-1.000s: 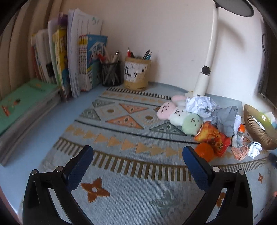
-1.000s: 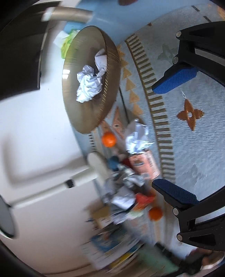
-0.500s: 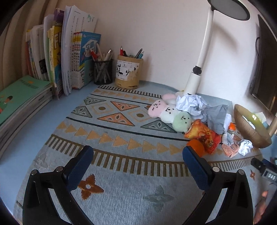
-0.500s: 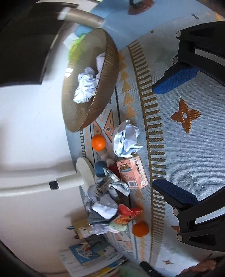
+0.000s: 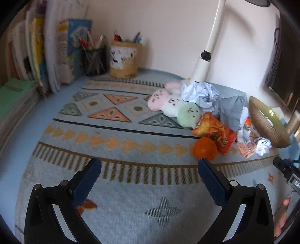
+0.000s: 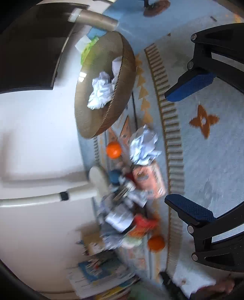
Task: Organize objects
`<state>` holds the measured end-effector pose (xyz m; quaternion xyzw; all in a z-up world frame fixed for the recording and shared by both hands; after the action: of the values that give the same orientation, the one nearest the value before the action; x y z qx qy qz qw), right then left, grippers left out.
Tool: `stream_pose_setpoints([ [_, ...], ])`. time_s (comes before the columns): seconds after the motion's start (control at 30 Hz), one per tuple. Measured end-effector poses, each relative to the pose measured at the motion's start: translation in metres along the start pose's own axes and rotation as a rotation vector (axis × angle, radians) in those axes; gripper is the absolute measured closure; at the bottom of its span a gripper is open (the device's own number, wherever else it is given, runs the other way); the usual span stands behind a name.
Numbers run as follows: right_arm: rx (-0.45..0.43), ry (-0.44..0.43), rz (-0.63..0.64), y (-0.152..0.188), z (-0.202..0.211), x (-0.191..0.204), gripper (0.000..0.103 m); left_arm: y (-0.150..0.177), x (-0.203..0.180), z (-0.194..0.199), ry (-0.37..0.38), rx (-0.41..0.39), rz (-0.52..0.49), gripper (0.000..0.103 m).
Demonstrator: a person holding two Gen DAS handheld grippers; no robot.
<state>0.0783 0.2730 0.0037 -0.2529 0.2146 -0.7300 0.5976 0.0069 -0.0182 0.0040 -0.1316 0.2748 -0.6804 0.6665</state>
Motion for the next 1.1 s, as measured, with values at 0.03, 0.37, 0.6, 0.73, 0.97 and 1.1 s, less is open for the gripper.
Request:
stream_pose_setpoints([
  [0.03,0.018,-0.098,-0.024,-0.007,0.003,0.004,0.004,-0.009,-0.001,0.002,0.067,0.003,0.027,0.001],
  [0.37,0.201,-0.6,-0.249,-0.066,-0.031,0.063,0.004,-0.106,-0.032,-0.032,0.401,0.123,0.026,0.001],
  [0.6,0.251,-0.563,-0.204,-0.084,-0.068,0.093,0.014,-0.122,-0.052,-0.065,0.348,0.084,-0.04,0.003],
  [0.73,0.258,-0.561,-0.184,-0.093,-0.083,0.1,0.033,-0.128,-0.055,-0.073,0.354,0.095,-0.053,0.03],
  [0.97,0.222,-0.538,-0.194,-0.092,-0.085,0.093,0.054,-0.125,-0.045,-0.073,0.429,0.092,-0.008,0.055],
  [1.1,0.153,-0.557,-0.188,-0.094,-0.056,0.084,0.056,-0.121,-0.031,-0.047,0.45,0.051,0.029,0.055],
])
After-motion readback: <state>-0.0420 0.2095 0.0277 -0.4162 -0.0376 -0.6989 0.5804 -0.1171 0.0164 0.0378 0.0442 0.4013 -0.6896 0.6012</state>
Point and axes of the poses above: each gripper's, at about its wrist camera, not at the fingertips, and z roughly against the way its jaws point, x to its left, y to its underside, the point moved 5 cm from there along -z, roughly the way its jaws point, and after that the axes turned 11 degrees about x, right-handed, at the moved point
